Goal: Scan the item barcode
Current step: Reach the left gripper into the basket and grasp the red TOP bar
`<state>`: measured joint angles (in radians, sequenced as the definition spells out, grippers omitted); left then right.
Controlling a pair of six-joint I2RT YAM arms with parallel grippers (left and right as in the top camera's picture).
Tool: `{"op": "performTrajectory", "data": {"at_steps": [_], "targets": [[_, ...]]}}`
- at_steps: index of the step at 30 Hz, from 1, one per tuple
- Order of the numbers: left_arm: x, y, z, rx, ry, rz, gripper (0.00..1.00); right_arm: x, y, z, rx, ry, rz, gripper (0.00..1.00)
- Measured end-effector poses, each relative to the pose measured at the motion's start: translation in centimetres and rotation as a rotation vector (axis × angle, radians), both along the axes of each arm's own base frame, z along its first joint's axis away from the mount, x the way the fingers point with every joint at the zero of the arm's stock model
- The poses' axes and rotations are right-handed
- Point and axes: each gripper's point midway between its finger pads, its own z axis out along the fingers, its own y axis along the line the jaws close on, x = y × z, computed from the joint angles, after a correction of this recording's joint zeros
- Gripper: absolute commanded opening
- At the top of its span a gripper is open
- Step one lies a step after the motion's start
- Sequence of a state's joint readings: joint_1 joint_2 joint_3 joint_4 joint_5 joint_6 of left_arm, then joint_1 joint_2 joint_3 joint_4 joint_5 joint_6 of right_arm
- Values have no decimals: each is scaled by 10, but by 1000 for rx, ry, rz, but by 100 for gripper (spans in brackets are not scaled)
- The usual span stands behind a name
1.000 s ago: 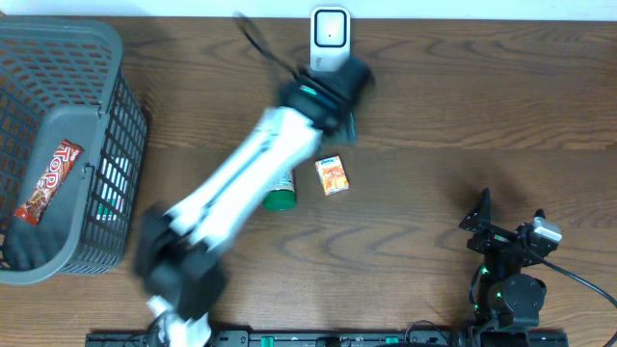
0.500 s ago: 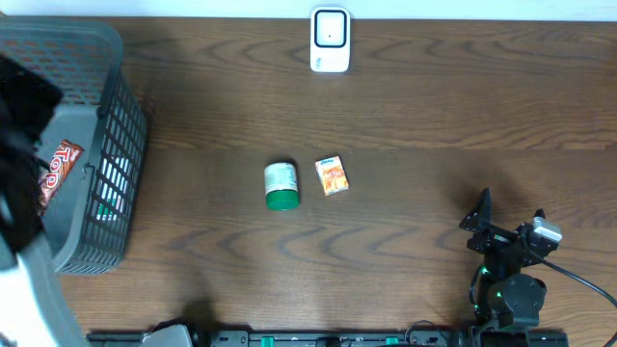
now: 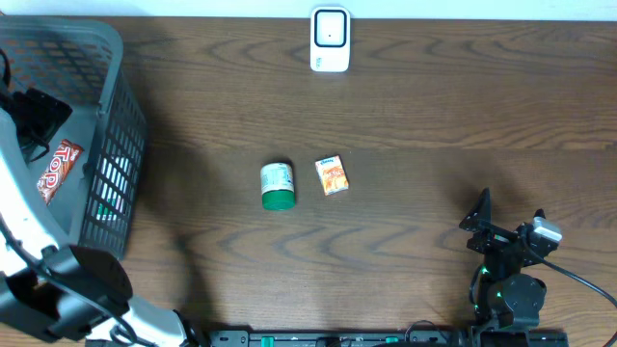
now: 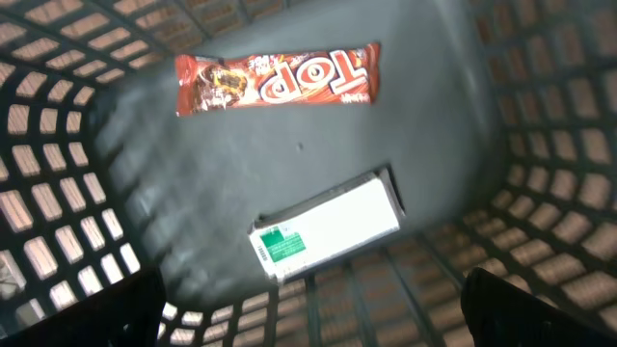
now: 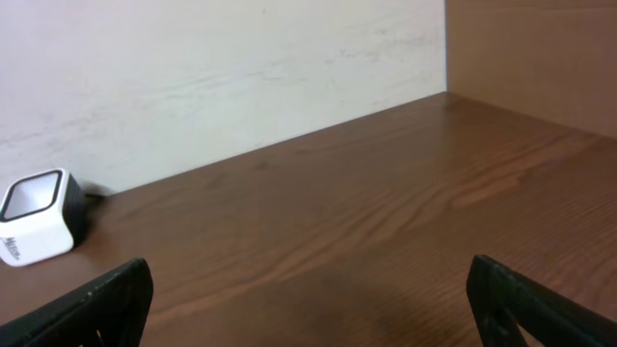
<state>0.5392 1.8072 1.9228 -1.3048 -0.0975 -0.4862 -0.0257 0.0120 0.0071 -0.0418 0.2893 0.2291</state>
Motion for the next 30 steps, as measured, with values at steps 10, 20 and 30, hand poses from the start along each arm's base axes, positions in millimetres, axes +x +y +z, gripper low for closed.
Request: {"op": "performTrajectory", "data": {"at_steps": [10,20,30], "targets": [[26,36,-85,17,217,-205,98,0,0,0,0,0,0,99],[35,58,-148,-6,328,-370,99,0,0,0,0,0,0,99],[25,84,-178,-40,339,-385,100,0,0,0,0,0,0,99]]}}
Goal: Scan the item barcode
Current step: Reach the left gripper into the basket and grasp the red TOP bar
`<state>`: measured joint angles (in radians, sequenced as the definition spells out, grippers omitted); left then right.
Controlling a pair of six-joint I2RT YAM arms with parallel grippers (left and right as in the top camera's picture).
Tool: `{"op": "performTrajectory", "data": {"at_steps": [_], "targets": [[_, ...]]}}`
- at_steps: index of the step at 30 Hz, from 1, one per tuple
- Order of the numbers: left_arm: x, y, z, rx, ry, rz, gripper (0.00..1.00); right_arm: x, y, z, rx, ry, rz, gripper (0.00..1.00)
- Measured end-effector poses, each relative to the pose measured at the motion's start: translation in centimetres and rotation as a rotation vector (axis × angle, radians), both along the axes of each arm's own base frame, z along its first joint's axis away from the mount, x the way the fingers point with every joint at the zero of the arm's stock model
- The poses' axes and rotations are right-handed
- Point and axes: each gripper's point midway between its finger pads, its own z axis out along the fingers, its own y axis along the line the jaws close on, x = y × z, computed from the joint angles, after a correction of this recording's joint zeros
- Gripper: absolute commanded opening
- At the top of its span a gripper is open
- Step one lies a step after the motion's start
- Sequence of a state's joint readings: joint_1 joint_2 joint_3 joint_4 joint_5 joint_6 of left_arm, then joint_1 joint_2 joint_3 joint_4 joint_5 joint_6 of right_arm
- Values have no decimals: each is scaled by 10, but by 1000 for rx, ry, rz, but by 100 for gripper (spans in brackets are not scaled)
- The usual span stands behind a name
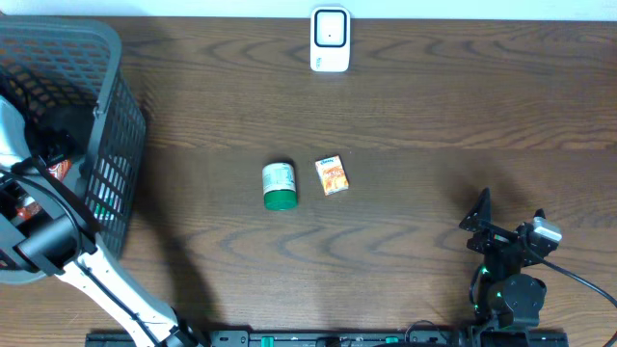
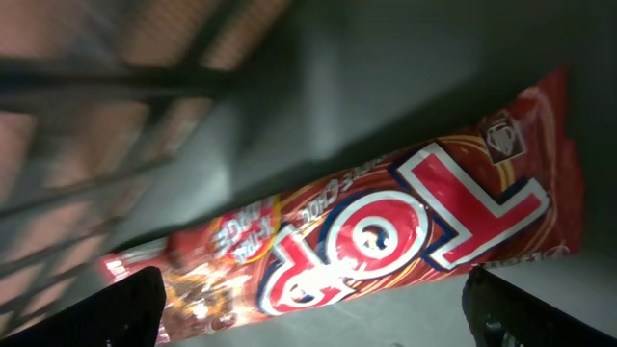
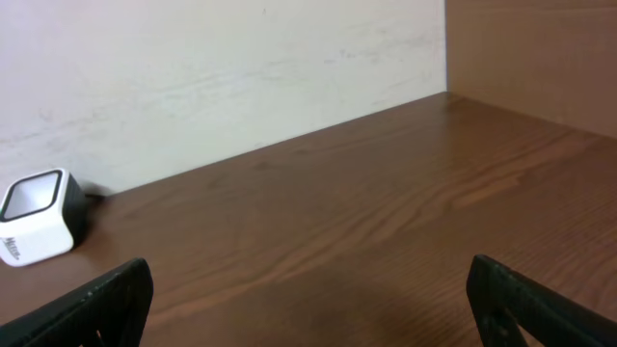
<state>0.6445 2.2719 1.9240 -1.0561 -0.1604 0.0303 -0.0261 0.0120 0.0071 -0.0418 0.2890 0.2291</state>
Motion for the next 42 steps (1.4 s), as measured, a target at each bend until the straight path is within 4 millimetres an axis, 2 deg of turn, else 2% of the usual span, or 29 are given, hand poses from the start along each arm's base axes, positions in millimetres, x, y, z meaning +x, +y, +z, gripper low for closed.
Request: {"op": "performTrajectory", "data": {"at_steps": [1,3,6,7,8,17,19,21,23,26,30,32,33,35,37,39,42], "targets": [[-1,0,-6,-13,8,0,96,0,0,0,0,0,0,99],[0,-1,-14,-37,11,-2,72,0,0,0,0,0,0,99],[1,-4,-17,-61,8,-12,30,0,0,0,0,0,0,99],[0,-5,-17,-68,12,-14,8,0,0,0,0,0,0,99],[-2,-8,-19,-82,20,-16,7,0,0,0,0,0,0,99],[-3,-18,-14,-124,3,20,7,0,0,0,0,0,0,99],[1,-22,-7,-140,-30,28,7,0,0,0,0,0,0,99],[6,-26,12,-139,-90,29,8,0,0,0,0,0,0,99],[11,-26,48,-103,-177,26,7,0,0,0,0,0,0,99],[15,-28,132,5,-366,23,7,0,0,0,0,0,0,99],[3,-39,247,175,-621,9,9,0,0,0,0,0,0,99],[-6,-46,284,233,-700,-2,53,0,0,0,0,0,0,99],[-10,-49,294,246,-721,1,70,0,0,0,0,0,0,99],[-14,-52,298,245,-726,8,84,0,0,0,0,0,0,99],[-11,-50,283,218,-692,18,88,0,0,0,0,0,0,99],[-5,-44,254,179,-631,28,88,0,0,0,0,0,0,99],[0,-37,191,102,-489,29,87,0,0,0,0,0,0,99]]}}
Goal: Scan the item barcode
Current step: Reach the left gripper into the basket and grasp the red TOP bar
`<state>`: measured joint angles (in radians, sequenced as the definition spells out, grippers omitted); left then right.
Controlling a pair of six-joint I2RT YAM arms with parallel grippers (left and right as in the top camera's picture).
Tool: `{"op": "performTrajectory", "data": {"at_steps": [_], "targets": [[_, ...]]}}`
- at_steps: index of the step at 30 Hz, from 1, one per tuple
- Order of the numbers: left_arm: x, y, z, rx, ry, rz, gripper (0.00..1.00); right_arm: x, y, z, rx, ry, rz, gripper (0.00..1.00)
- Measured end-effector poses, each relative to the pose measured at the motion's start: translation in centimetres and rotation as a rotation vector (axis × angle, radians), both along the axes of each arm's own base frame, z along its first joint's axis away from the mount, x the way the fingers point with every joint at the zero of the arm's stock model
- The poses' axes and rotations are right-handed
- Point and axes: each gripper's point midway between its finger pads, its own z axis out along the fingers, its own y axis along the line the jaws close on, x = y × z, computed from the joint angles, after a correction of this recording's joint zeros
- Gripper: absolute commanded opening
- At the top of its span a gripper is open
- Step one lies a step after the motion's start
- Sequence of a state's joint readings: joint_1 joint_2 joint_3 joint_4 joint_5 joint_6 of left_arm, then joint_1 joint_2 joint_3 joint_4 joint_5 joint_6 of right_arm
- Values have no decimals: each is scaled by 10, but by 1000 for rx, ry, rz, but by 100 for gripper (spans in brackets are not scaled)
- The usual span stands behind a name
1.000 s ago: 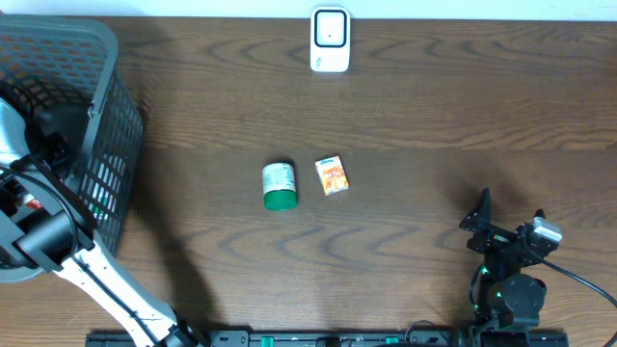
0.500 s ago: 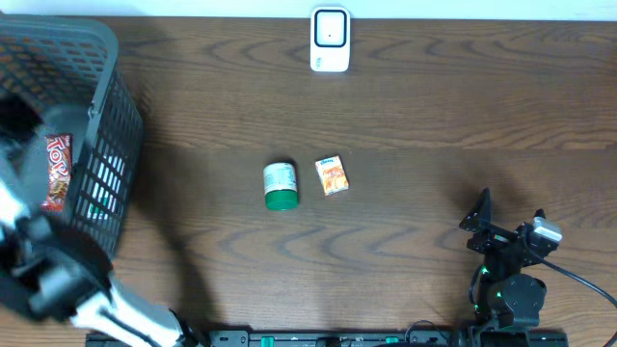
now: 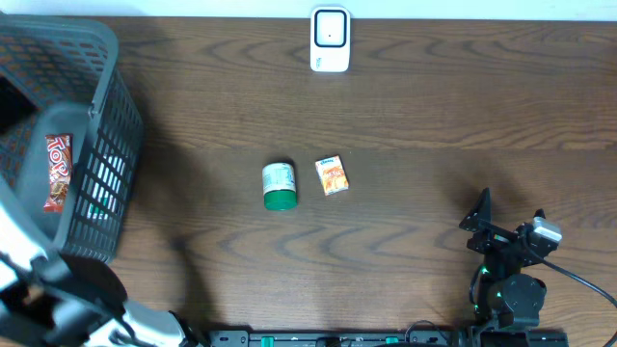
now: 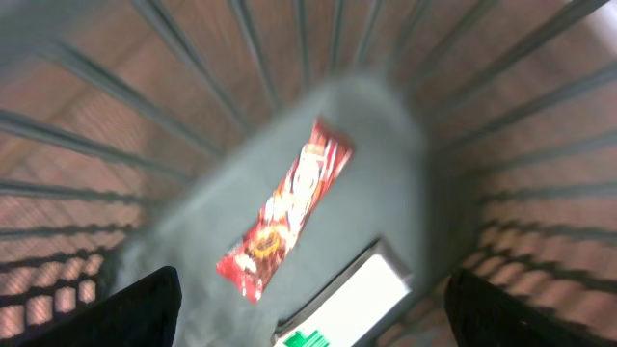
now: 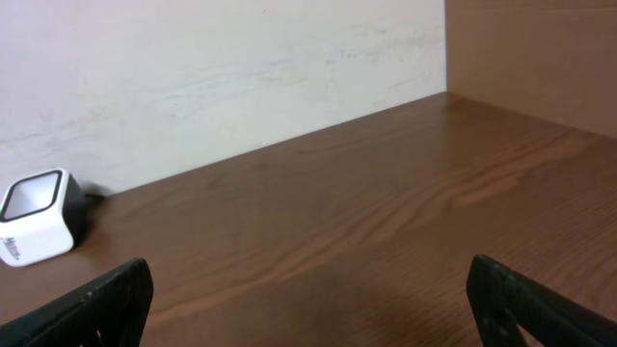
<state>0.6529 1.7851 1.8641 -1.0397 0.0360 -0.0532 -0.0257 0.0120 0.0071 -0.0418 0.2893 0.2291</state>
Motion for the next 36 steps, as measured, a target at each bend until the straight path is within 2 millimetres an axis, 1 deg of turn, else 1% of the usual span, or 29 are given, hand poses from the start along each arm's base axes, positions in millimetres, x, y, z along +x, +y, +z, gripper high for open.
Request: {"op": "performTrajectory", "data": {"at_steps": [2,4,6,8,11,15,23,26,27,28,29,30,31,32,33,36], "targets": [[0,3,-42,-48,94,-15,87,0,0,0,0,0,0,99],[1,4,-71,-76,152,-31,87,0,0,0,0,0,0,99],[2,8,-93,-86,198,-43,87,0,0,0,0,0,0,99],[2,13,-106,-78,231,-46,88,0,0,0,0,0,0,99],[4,21,-119,-58,261,-48,88,0,0,0,0,0,0,99],[6,27,-138,-55,297,-60,88,0,0,0,0,0,0,99],[1,26,-193,-121,400,-71,88,0,0,0,0,0,0,99],[0,24,-206,-141,420,-74,87,0,0,0,0,0,0,99],[0,24,-205,-140,420,-74,84,0,0,0,0,0,0,99],[1,23,-205,-144,416,-76,74,0,0,0,0,0,0,99],[1,23,-206,-150,411,-76,57,0,0,0,0,0,0,99],[2,20,-206,-160,406,-84,35,0,0,0,0,0,0,99],[2,19,-208,-166,406,-89,25,0,0,0,0,0,0,99],[2,16,-209,-178,401,-94,9,0,0,0,0,0,0,99],[2,14,-211,-187,401,-97,7,0,0,0,0,0,0,99],[0,12,-209,-194,402,-99,7,0,0,0,0,0,0,99]]}}
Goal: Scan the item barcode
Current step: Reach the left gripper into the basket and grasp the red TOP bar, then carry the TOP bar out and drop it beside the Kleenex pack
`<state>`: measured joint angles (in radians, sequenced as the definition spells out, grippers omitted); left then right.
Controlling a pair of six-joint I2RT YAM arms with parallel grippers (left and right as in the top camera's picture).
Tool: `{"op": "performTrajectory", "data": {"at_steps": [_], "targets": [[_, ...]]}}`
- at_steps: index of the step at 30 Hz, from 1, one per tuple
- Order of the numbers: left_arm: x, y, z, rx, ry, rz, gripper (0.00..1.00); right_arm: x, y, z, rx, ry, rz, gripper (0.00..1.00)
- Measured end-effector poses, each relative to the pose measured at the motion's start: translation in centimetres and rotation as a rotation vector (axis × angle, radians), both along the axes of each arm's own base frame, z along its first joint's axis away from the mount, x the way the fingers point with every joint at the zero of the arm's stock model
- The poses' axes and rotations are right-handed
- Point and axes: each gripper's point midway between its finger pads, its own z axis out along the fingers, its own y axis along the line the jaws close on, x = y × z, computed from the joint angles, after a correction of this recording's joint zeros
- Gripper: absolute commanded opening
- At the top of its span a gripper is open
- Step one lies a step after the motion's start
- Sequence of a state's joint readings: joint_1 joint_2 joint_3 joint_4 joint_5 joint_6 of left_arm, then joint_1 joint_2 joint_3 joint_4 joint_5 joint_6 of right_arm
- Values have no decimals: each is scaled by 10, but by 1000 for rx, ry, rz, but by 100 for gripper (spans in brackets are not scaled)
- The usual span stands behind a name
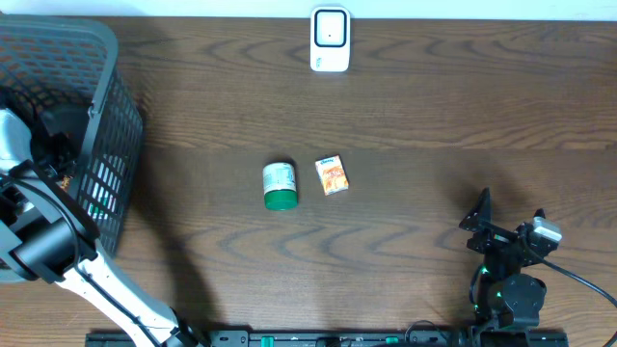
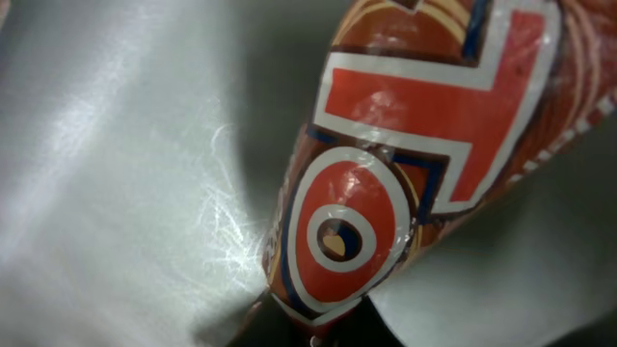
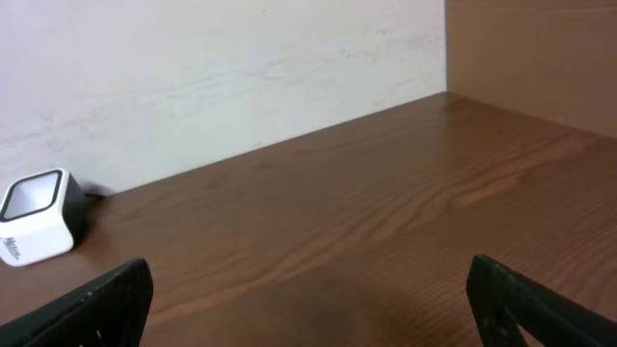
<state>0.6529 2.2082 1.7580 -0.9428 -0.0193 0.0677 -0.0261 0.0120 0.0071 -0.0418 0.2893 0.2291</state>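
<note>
A red "TOP" candy bar [image 2: 405, 173] fills the left wrist view, lying on the grey floor of the basket [image 2: 116, 145]. My left gripper [image 2: 323, 326] is down inside the basket, its dark fingers pressed close on either side of the bar's near end. In the overhead view the left arm [image 1: 43, 164] reaches into the basket and hides the bar. The white barcode scanner [image 1: 330, 39] stands at the table's far edge, also seen in the right wrist view [image 3: 34, 217]. My right gripper [image 3: 308, 308] rests open at the near right [image 1: 509, 220], holding nothing.
The grey mesh basket [image 1: 106, 106] takes up the table's left end. A green-capped jar [image 1: 278, 185] and a small orange box [image 1: 333, 175] lie mid-table. A white wall [image 3: 222, 67] runs behind the scanner.
My left gripper was open high above the basket with the bar and a white box far below. Now it is down at the basket floor, shut on the bar's end. The right arm has not moved.
My left gripper hung open over the basket, seeing the bar and a white box. Then it was low and open right at the bar. Then it was high again, open, the bar lying at a different angle. Now it is low, shut on the bar.
</note>
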Motion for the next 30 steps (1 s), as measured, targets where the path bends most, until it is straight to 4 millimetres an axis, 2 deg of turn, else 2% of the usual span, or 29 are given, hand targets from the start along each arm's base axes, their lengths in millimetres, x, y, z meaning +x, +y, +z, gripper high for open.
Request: {"op": "performTrajectory", "data": {"at_steps": [7,10,11,13,16,18,20,22,24,26,30], "targets": [[-11,-14,7,-57,13,72,7,0,0,0,0,0,0,99],[-2,-23,30,-89,-73,98,7,0,0,0,0,0,0,99],[4,-26,46,-92,-128,102,7,0,0,0,0,0,1,99],[16,-31,93,-72,-269,92,7,0,0,0,0,0,0,99],[16,-44,188,1,-501,88,7,0,0,0,0,0,1,99],[3,-59,255,67,-657,78,7,0,0,0,0,0,1,99],[-20,-81,318,131,-803,62,7,0,0,0,0,0,1,99],[-45,-103,365,187,-920,48,7,0,0,0,0,0,1,99],[-69,-124,397,225,-1008,38,7,0,0,0,0,0,1,99],[-91,-147,418,242,-1074,22,7,0,0,0,0,0,0,99],[-114,-196,436,186,-1158,-73,7,0,0,0,0,0,1,99]]}}
